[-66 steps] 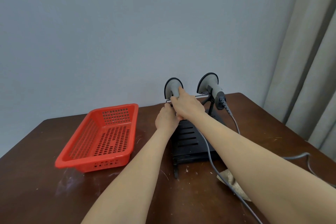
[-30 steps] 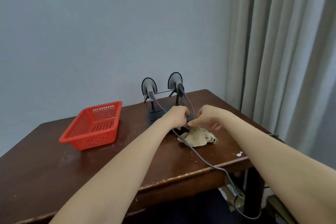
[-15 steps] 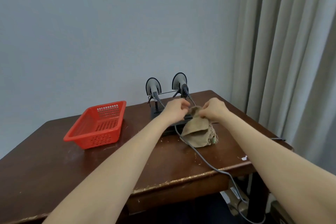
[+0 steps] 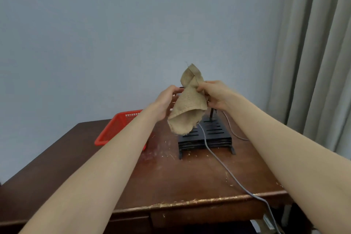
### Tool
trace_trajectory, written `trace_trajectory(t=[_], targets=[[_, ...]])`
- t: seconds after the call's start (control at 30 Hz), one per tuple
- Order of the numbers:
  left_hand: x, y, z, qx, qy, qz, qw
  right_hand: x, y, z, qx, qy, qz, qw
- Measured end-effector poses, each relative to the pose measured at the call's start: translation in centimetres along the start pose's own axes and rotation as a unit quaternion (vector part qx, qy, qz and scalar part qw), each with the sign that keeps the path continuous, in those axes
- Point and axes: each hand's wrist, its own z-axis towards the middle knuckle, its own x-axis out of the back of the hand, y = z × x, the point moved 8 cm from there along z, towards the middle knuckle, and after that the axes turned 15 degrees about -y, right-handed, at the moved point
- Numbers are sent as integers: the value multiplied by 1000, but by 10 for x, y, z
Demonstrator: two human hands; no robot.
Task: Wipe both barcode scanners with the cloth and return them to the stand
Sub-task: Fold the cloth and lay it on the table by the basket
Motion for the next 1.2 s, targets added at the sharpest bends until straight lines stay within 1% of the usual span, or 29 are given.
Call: trace_trajectory(t=[0.07, 0.17, 0.27, 0.43, 0.5, 0.6, 0.67, 0.7, 0.77, 0.8, 0.87, 0.93, 1.0, 1.03, 1.07, 1.13, 1.17, 1.2], targets=[[15, -14, -9, 9, 15, -14, 1000, -20, 16, 12, -21, -31, 2, 999], [26, -32, -24, 28, 26, 17, 999, -47, 42, 26, -50, -63, -32, 996], [42, -47, -31, 36, 38, 67, 996, -62, 60, 38, -58, -57, -90, 993], [80, -60, -40, 31, 131, 68, 989, -70, 61, 53, -41, -49, -149, 987], [90, -62, -43, 38, 154, 52, 986, -68, 58, 58, -35, -46, -155, 986], [98, -63, -42, 35, 167, 1, 985, -68, 59, 65, -37, -50, -127, 990], [101, -65, -41, 39, 165, -16, 985, -66, 60, 66, -35, -38, -125, 991], [101, -66, -40, 40, 153, -17, 987, -66, 61, 66, -33, -35, -120, 992], [96, -70, -39, 38, 117, -6, 992, -67, 67, 68, -41, -31, -86, 995], [95, -70, -39, 33, 111, 0, 993, -66, 72, 68, -50, -25, -46, 997], [99, -71, -39, 12, 139, -8, 990, -66, 84, 65, -76, -11, 72, 994], [108, -71, -39, -13, 180, -44, 983, -70, 95, 59, -98, -22, 189, 977], [114, -70, -37, -33, 201, -85, 975, -72, 104, 54, -112, -39, 263, 958], [117, -70, -36, -37, 206, -96, 973, -74, 107, 50, -124, -52, 272, 953], [119, -69, -35, -43, 208, -104, 972, -79, 110, 48, -140, -74, 253, 954], [118, -64, -31, -55, 202, -108, 972, -83, 115, 44, -182, -129, 121, 967], [117, -62, -32, -59, 201, -104, 972, -86, 118, 43, -194, -142, 66, 968], [117, -61, -32, -60, 200, -100, 973, -87, 118, 45, -190, -137, 43, 971]])
